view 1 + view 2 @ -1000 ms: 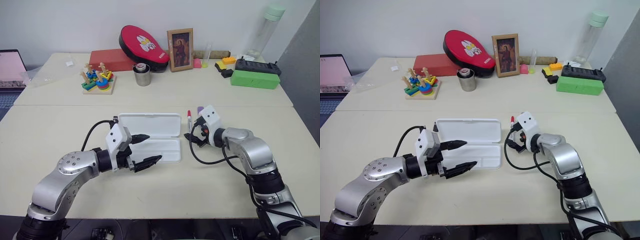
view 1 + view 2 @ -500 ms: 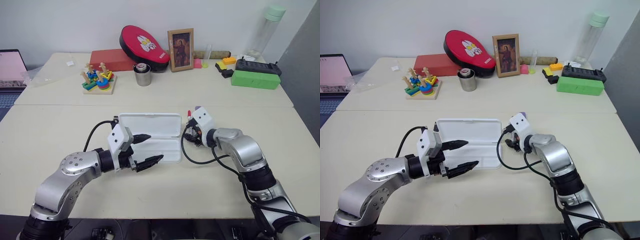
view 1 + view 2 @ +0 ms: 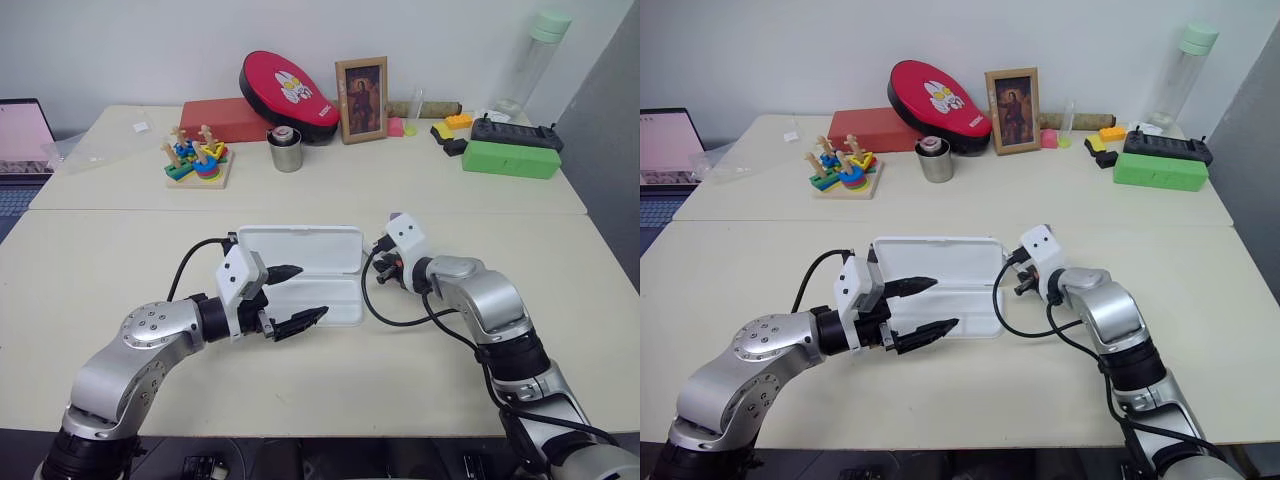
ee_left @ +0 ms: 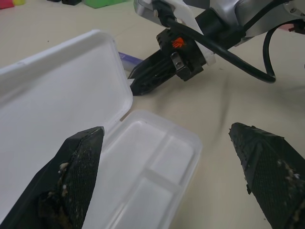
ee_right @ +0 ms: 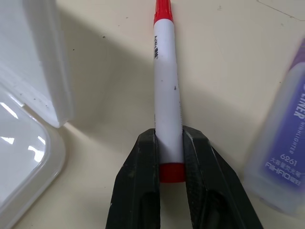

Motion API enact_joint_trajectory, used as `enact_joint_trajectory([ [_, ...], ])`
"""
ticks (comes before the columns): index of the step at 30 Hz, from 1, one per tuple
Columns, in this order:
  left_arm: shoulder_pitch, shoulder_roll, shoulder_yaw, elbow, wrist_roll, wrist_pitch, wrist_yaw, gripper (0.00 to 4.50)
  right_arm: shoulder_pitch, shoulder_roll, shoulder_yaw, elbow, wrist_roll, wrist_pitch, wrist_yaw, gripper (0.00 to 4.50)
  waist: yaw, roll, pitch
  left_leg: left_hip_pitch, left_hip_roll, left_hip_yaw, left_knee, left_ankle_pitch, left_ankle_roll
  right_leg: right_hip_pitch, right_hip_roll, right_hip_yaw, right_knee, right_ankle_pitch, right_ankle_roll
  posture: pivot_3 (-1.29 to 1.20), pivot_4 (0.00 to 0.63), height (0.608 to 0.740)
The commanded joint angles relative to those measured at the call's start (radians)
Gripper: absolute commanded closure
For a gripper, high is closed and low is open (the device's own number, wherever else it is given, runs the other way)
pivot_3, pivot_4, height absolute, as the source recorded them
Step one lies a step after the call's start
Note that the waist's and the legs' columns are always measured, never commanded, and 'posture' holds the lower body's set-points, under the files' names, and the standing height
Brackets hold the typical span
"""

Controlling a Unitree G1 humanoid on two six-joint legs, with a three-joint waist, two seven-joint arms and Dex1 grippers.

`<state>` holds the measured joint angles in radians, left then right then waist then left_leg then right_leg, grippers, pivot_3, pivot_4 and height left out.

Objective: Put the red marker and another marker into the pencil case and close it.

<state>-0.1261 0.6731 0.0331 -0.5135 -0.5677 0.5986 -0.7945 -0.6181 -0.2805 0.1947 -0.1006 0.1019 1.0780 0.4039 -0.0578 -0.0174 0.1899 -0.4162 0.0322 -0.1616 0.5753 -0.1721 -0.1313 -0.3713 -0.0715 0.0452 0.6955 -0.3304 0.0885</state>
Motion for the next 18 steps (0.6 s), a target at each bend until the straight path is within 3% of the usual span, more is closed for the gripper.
enact_joint_trajectory([
  [1, -0.025, -0.012, 0.009, -0.022, 0.002, -0.025, 0.015, 0.00, -0.069, 0.007, -0.084, -0.015, 0.013, -0.009, -0.034, 4.17, -0.002, 0.000, 0.000, 0.000, 0.000, 0.000, 0.000, 0.000, 0.000, 0.000, 0.000, 0.000, 0.000, 0.000, 0.000, 0.00, 0.150, 0.740],
  [4, -0.022, -0.014, 0.038, -0.036, -0.016, -0.015, 0.025, 0.00, -0.128, 0.014, -0.145, -0.016, 0.024, -0.085, -0.046, 4.17, -0.002, 0.000, 0.000, 0.000, 0.000, 0.000, 0.000, 0.000, 0.000, 0.000, 0.000, 0.000, 0.000, 0.000, 0.000, 0.00, 0.150, 0.740],
  [6, 0.001, -0.008, 0.088, -0.063, -0.043, -0.006, 0.041, 0.00, -0.169, 0.012, -0.168, -0.040, 0.074, -0.153, 0.020, 4.17, -0.006, 0.001, 0.000, 0.000, 0.000, 0.000, 0.000, 0.000, 0.000, -0.001, 0.000, 0.000, 0.000, 0.000, 0.000, 0.00, 0.150, 0.740],
  [13, 0.160, 0.012, 0.324, -0.201, -0.210, 0.069, 0.107, 0.00, -0.131, -0.142, -0.046, -0.190, 0.232, -0.263, 0.395, 4.17, -0.007, 0.001, 0.000, -0.001, 0.000, 0.000, -0.001, 0.000, 0.000, 0.001, 0.000, 0.000, -0.004, 0.000, 0.000, 0.00, 0.150, 0.740],
  [18, 0.393, 0.041, 0.419, -0.224, -0.138, 0.032, 0.075, 0.00, -0.135, -0.190, 0.101, -0.184, 0.188, -0.330, 0.478, 4.17, -0.005, 0.001, 0.000, 0.000, 0.000, 0.000, -0.001, 0.000, 0.000, 0.001, 0.000, 0.000, -0.004, 0.000, 0.000, 0.00, 0.150, 0.740],
])
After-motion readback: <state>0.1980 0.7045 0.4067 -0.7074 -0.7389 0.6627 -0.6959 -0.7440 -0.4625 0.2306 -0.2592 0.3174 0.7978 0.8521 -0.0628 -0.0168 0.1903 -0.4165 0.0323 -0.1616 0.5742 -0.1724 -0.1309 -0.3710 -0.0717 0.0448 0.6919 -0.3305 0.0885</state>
